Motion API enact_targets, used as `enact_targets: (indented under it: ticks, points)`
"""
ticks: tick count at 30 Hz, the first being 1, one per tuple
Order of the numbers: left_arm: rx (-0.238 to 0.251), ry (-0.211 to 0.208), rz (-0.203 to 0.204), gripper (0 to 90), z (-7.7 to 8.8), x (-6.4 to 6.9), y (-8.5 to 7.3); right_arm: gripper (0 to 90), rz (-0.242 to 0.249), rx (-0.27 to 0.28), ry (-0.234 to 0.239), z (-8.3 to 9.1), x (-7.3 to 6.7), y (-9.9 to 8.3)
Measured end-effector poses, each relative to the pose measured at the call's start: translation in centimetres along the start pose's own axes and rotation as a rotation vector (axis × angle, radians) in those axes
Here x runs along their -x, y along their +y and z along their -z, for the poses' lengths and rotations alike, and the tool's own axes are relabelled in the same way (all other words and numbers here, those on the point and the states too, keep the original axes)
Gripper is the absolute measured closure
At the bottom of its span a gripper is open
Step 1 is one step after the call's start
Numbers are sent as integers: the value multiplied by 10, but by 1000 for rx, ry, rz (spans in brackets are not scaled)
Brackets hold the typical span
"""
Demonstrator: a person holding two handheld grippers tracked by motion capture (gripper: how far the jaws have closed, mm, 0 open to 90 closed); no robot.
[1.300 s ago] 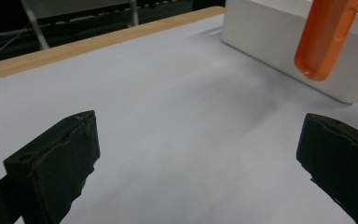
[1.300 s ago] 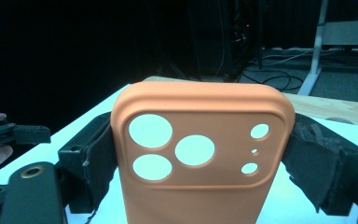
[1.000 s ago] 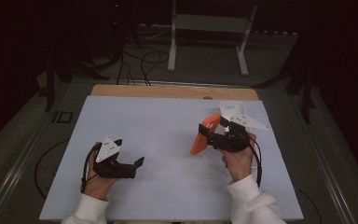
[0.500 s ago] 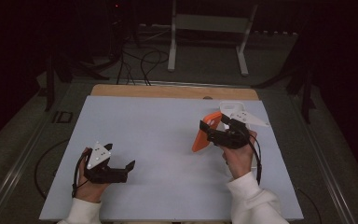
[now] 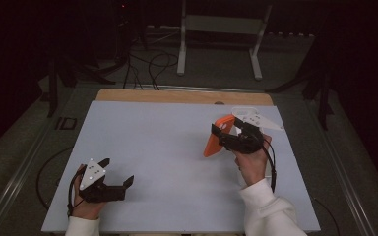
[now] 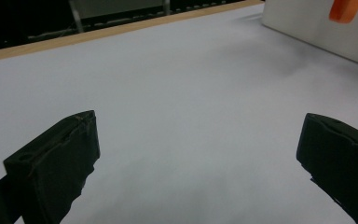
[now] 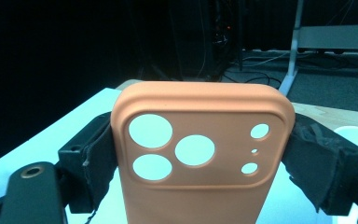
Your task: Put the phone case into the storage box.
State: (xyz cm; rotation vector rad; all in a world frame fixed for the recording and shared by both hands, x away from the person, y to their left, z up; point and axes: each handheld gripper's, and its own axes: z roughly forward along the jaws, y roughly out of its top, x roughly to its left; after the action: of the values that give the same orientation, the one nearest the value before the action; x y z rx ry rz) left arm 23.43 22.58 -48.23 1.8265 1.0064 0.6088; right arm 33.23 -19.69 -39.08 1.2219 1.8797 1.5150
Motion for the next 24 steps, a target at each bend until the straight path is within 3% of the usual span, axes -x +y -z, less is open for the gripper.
enact_targets:
  ticks: [7,24]
  points:
    - [9,41,3,0,5,-3,-8,164,1,5,-10,-2,3,2]
    - [10,77,-21,0,12,-3,-12,164,-21,11,-48,-4,16,8]
